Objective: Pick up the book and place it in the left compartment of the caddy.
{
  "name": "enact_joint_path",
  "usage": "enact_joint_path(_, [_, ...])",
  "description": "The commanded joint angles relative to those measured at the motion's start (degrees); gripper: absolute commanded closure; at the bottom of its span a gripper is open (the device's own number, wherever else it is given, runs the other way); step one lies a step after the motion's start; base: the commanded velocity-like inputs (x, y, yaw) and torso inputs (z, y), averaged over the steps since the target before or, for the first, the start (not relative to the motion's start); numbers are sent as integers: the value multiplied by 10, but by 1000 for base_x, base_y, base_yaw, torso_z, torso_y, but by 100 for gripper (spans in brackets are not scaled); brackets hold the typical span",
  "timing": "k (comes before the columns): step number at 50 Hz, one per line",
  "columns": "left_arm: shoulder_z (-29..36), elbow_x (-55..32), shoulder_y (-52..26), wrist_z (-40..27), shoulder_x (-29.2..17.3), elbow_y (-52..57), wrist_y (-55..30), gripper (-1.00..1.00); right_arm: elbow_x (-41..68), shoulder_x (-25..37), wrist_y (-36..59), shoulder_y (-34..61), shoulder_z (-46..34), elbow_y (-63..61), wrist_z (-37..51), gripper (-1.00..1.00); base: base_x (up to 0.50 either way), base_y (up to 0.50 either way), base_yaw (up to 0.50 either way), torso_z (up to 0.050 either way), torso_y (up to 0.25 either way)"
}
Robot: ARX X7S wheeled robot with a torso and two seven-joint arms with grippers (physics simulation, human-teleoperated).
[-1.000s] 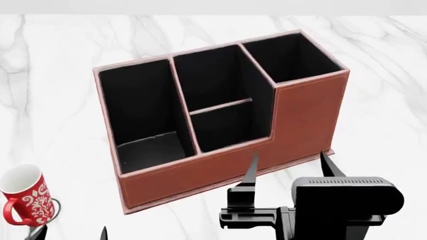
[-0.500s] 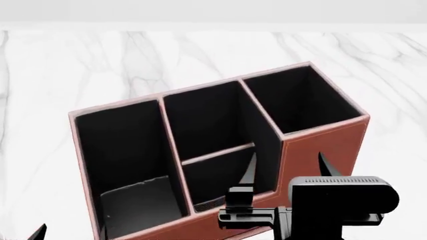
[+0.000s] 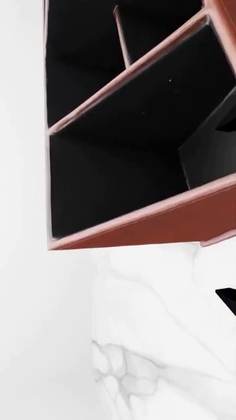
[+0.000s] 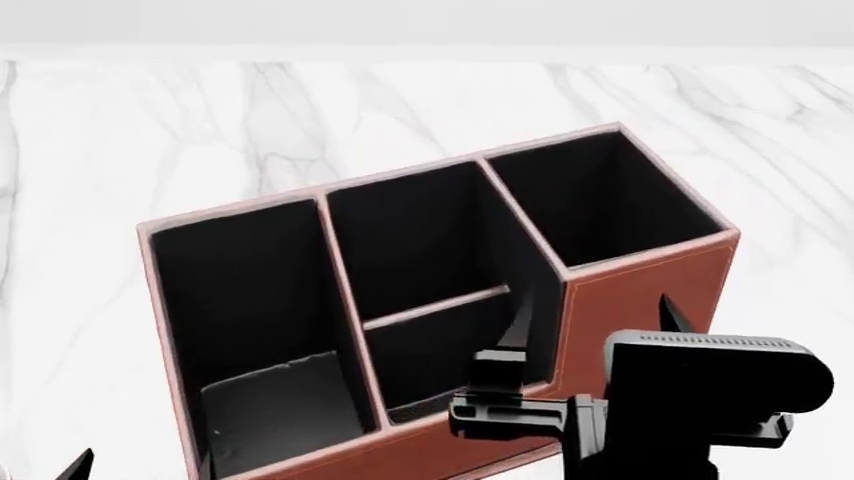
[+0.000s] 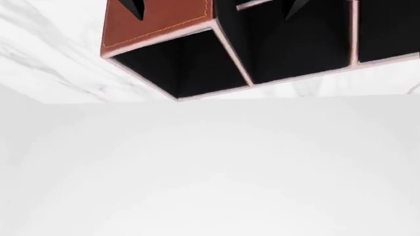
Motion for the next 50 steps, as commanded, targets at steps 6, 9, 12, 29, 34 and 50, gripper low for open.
enact_joint_path(6, [5,-6,-2,-6,-4,0,-1,-100,58,0,207,114,48,-93,47,-100,0,0,0,0,0])
enact_joint_path(9, [6,-7,-2,-7,-5,0,-1,-100,65,-1,224,130,51,-93,47,-100,0,0,0,0,0])
enact_joint_path(12, [7,-8,-3,-8,-6,0,-1,-100,76,-6,238,146,63,-86,43,-100,0,0,0,0,0])
enact_joint_path(29, [13,-12,-4,-13,-10,-1,-1,-100,225,27,403,270,90,-62,84,-100,0,0,0,0,0])
enact_joint_path(34, [15,-13,-5,-15,-10,-2,0,-100,436,81,399,318,96,-28,216,-100,0,0,0,0,0])
enact_joint_path(50, [21,-15,-5,-19,-13,-6,1,-100,811,214,395,525,-54,202,270,-100,0,0,0,0,0])
